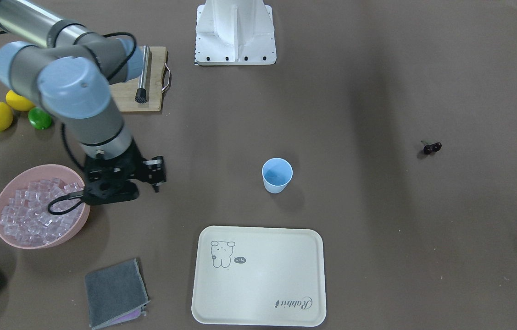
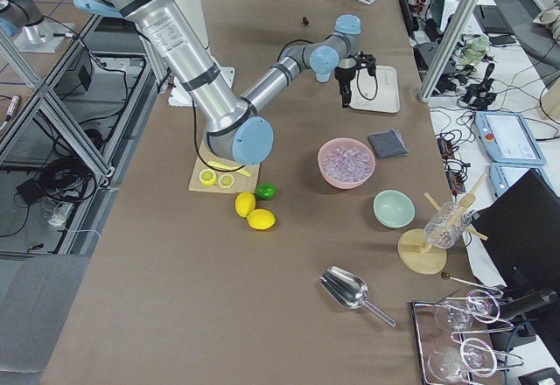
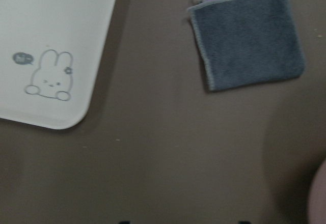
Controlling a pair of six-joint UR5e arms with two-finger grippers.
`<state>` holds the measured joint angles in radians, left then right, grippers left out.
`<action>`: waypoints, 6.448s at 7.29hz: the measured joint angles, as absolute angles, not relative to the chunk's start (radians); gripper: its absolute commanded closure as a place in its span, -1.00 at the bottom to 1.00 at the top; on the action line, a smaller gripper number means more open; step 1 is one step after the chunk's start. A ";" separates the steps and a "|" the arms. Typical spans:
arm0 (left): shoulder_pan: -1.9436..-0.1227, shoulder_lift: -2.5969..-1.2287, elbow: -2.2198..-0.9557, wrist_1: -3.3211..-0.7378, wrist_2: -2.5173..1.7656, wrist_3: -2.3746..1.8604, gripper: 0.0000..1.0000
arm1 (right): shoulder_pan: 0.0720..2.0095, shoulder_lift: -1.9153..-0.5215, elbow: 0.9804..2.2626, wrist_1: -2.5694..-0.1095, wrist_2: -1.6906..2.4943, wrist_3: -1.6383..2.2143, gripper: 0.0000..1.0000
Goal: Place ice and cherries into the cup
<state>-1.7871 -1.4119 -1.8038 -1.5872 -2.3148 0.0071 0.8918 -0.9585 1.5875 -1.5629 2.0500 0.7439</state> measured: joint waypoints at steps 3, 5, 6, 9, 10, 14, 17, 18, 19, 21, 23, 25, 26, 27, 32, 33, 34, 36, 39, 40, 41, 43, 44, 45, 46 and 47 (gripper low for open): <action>-1.787 -1.412 -1.808 -1.588 -2.315 0.008 -0.96 | 1.009 -1.149 1.601 -1.565 2.056 0.439 -0.34; -1.787 -1.414 -1.808 -1.588 -2.315 0.007 -0.96 | 1.007 -1.197 1.602 -1.564 1.972 0.391 -0.34; -1.787 -1.415 -1.807 -1.588 -2.315 0.006 -0.96 | 0.988 -1.201 1.601 -1.569 1.938 0.388 -0.34; -1.787 -1.422 -1.804 -1.588 -2.315 0.003 -0.96 | 0.941 -1.208 1.602 -1.574 1.881 0.393 -0.21; -1.787 -1.423 -1.804 -1.588 -2.315 0.003 -0.96 | 0.938 -1.217 1.604 -1.574 1.866 0.390 -0.10; -1.787 -1.423 -1.807 -1.588 -2.315 0.006 -0.96 | 0.925 -1.233 1.607 -1.574 1.850 0.390 -0.07; -1.787 -1.424 -1.808 -1.588 -2.315 0.006 -0.96 | 0.918 -1.229 1.616 -1.575 1.855 0.394 -0.07; -1.787 -1.424 -1.808 -1.588 -2.315 0.006 -0.96 | 0.917 -1.231 1.617 -1.574 1.854 0.394 -0.07; -1.787 -1.424 -1.808 -1.588 -2.315 0.005 -0.96 | 0.916 -1.234 1.616 -1.574 1.852 0.394 0.14; -1.787 -1.425 -1.810 -1.588 -2.315 0.006 -0.96 | 0.914 -1.235 1.613 -1.574 1.851 0.394 0.54; -1.787 -1.426 -1.811 -1.588 -2.315 0.006 -0.96 | 0.913 -1.233 1.611 -1.574 1.855 0.394 0.58; -1.787 -1.427 -1.811 -1.588 -2.315 0.007 -0.96 | 0.912 -1.222 1.618 -1.591 1.861 0.393 0.58; -1.787 -1.427 -1.810 -1.588 -2.315 0.007 -0.96 | 0.912 -1.211 1.631 -1.625 1.862 0.392 0.37; -1.787 -1.427 -1.808 -1.588 -2.315 0.006 -0.96 | 0.912 -1.202 1.644 -1.656 1.862 0.390 -0.18; -1.787 -1.427 -1.806 -1.589 -2.315 0.006 -0.96 | 0.908 -1.221 1.651 -1.672 1.823 0.382 -0.19; -1.787 -1.428 -1.807 -1.589 -2.315 0.005 -0.96 | 0.905 -1.224 1.647 -1.671 1.822 0.382 -0.19; -1.787 -1.429 -1.808 -1.588 -2.315 0.005 -0.96 | 0.903 -1.225 1.645 -1.671 1.823 0.383 -0.19; -1.787 -1.429 -1.811 -1.588 -2.316 0.006 -0.96 | 0.901 -1.224 1.640 -1.671 1.824 0.383 -0.19; -1.787 -1.429 -1.810 -1.588 -2.316 0.007 -0.96 | 0.895 -1.223 1.646 -1.670 1.829 0.387 -0.19; -1.787 -1.430 -1.809 -1.588 -2.316 0.007 -0.96 | 0.891 -1.223 1.651 -1.669 1.830 0.371 -0.19; -1.787 -1.430 -1.808 -1.589 -2.315 0.007 -0.96 | 0.888 -1.223 1.653 -1.669 1.827 0.346 -0.16; -1.787 -1.429 -1.808 -1.589 -2.315 0.006 -0.96 | 0.881 -1.222 1.652 -1.670 1.822 0.296 -0.07; -1.787 -1.429 -1.808 -1.589 -2.315 0.006 -0.96 | 0.879 -1.220 1.650 -1.670 1.819 0.267 -0.05; -1.787 -1.429 -1.809 -1.589 -2.315 0.007 -0.96 | 0.878 -1.218 1.642 -1.670 1.815 0.246 -0.04; -1.787 -1.429 -1.809 -1.589 -2.315 0.007 -0.96 | 0.879 -1.216 1.634 -1.671 1.813 0.226 -0.02; -1.787 -1.428 -1.809 -1.589 -2.315 0.008 -0.96 | 0.882 -1.214 1.631 -1.673 1.812 0.204 0.16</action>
<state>-1.7871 -1.4283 -1.8092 -1.5892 -2.3152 0.0076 0.8818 -1.2141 1.6308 -1.6729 1.8123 0.2041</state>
